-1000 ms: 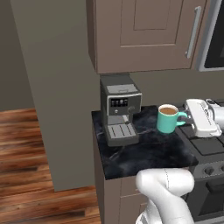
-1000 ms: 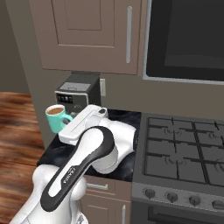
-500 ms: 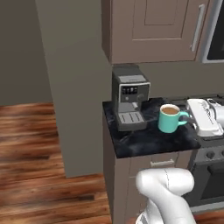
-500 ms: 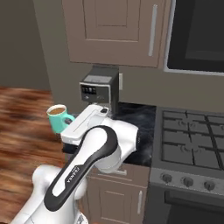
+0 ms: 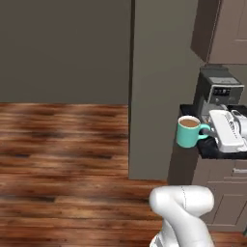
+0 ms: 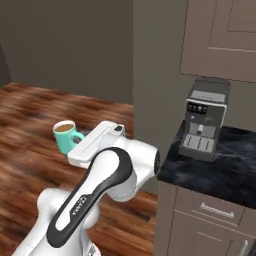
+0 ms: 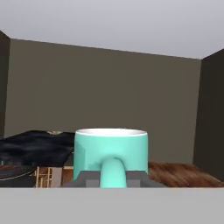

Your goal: Pick up the brewed coffee from the coffee machine and place it next to the breakfast plate on the dining counter.

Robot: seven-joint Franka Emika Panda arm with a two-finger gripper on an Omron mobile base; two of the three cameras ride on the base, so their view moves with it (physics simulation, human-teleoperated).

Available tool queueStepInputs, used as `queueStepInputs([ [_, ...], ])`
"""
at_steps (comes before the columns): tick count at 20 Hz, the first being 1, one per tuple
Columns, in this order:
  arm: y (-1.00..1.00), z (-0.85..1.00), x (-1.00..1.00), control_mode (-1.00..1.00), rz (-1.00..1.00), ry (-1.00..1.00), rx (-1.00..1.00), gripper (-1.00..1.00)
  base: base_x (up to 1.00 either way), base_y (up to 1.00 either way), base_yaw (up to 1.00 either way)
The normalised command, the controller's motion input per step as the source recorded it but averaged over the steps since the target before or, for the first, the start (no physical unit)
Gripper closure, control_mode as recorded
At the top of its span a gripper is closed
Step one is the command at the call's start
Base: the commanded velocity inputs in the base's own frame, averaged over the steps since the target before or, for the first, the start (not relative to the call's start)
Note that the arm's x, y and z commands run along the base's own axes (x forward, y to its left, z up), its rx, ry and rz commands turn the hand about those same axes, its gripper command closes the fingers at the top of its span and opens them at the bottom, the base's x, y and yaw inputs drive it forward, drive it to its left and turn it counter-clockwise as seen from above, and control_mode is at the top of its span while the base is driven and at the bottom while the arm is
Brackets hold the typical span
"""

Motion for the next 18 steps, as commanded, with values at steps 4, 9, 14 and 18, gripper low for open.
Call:
queueStepInputs([
  [4,0.00,0.00,0.00,1.00,0.00,0.00,0.00,1.00,0.56,0.71,0.54],
  [9,0.00,0.00,0.00,1.00,0.00,0.00,0.00,1.00,0.86,0.37,0.52],
  [14,0.00,0.00,0.00,1.00,0.00,0.00,0.00,1.00,0.97,0.25,0.50],
  [18,0.00,0.00,0.00,1.00,0.00,0.00,0.00,1.00,1.00,0.01,0.47],
])
